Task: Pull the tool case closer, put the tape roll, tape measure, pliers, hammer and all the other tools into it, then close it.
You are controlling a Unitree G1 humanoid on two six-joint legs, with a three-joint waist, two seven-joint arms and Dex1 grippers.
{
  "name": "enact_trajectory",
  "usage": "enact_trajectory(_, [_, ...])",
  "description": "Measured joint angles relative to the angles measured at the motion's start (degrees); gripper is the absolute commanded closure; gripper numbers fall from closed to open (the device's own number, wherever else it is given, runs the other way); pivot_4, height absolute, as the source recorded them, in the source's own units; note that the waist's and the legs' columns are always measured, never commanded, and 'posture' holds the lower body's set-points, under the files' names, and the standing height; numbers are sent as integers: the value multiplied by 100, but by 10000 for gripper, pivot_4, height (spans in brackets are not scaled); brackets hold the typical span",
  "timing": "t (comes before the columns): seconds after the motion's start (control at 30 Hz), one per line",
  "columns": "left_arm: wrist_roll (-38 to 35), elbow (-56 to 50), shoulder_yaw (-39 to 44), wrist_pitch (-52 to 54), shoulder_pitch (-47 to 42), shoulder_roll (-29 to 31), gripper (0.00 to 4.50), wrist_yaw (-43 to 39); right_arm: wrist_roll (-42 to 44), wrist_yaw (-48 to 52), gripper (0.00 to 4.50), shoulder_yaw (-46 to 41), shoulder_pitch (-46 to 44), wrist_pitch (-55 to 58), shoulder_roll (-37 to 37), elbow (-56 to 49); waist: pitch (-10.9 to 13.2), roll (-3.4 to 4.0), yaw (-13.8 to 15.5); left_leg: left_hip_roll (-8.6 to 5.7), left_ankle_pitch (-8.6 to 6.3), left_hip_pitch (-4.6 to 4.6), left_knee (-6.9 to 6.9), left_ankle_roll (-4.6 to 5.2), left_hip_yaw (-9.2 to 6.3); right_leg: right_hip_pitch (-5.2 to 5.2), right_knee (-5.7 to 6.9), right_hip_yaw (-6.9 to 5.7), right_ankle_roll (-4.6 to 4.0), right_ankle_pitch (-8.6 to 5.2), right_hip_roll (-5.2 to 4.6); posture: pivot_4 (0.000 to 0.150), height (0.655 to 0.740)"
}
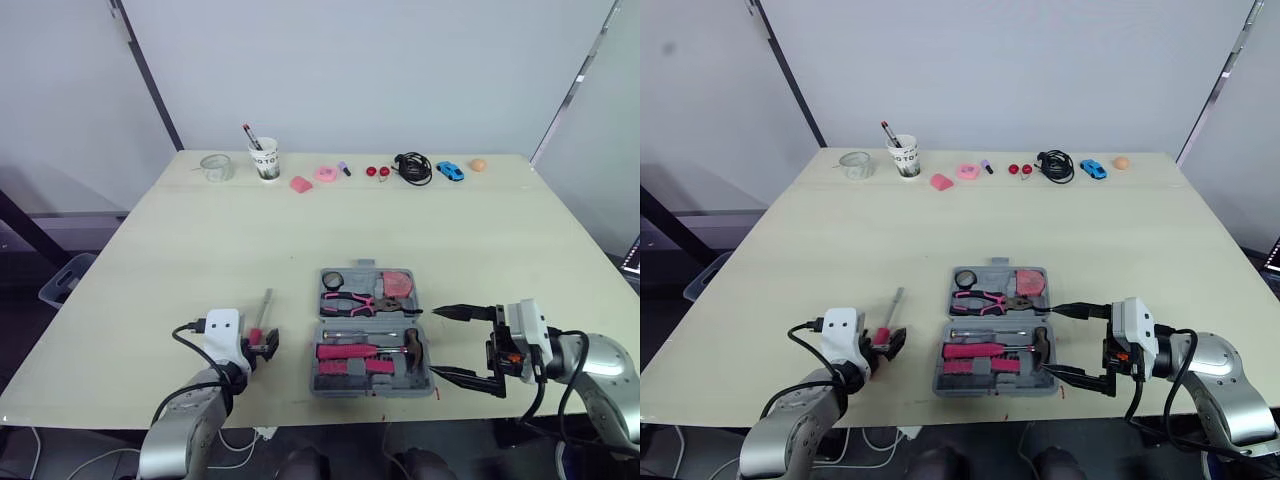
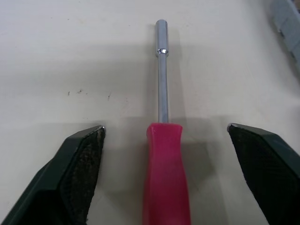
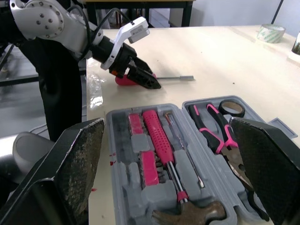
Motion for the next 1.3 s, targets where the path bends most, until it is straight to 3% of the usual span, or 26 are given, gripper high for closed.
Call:
enact_trajectory(0.03, [1, 1, 8, 0, 4, -19, 21304, 25, -1, -2, 0, 0, 10, 0, -1, 0, 0, 0, -1, 0, 0, 0, 0, 0, 0, 0, 0, 0, 0, 0, 0, 1500, 7400])
enact_trajectory(0.17, [-2, 1, 37, -9, 35, -37, 38948, 41, -1, -4, 0, 0, 29, 0, -2, -6, -1, 1, -1, 0, 0, 1, 0, 0, 0, 0, 0, 0, 0, 0, 1, 1500, 7400])
enact_trajectory(0.4, [64, -1, -41, -23, 59, 120, 39136, -83, -2, -2, 0, 1, 29, 0, -1, -11, 0, 1, -4, 1, 0, 1, -1, 0, 0, -1, 0, 0, 0, 0, 1, 1500, 7400])
enact_trajectory(0.63, [163, -143, -201, -423, 117, 1153, 39136, -937, 47, -25, 0, -2, 29, 13, 0, -12, 3, 2, -2, 12, 0, 0, -11, -1, 2, -7, -4, 0, -2, -1, -4, 1500, 7400])
enact_trajectory(0.83, [-145, -334, -251, -1084, -195, 2833, 39136, -2911, 197, -93, 0, -155, 51, 128, -10, -19, 10, 11, 7, 10, -1, -6, -23, -2, 7, -18, -16, -6, -3, -2, -21, 1500, 7400])
enact_trajectory(0.9, [-286, -332, -369, -1156, -370, 3095, 39136, -3436, 197, -89, 0, -186, 73, 126, -65, -17, 13, 17, 4, 8, 0, -7, -35, -1, 12, -18, -26, -6, -3, -2, -22, 1500, 7400])
enact_trajectory(1.13, [-723, -513, -945, -1176, -966, 3591, 39136, -4812, 224, -96, 0, -241, 131, 156, -161, -23, 14, 20, -20, 6, 0, -10, -63, -1, 15, -15, -58, -8, -2, -1, -3, 1500, 7400])
enact_trajectory(1.3, [-293, -426, -2310, -1166, -1946, 3597, 39136, -5472, 221, -120, 0, -265, 206, 170, -201, -75, 16, 21, 33, -8, 2, -19, -52, 0, 19, -1, -66, -19, -1, -1, 13, 1500, 7400])
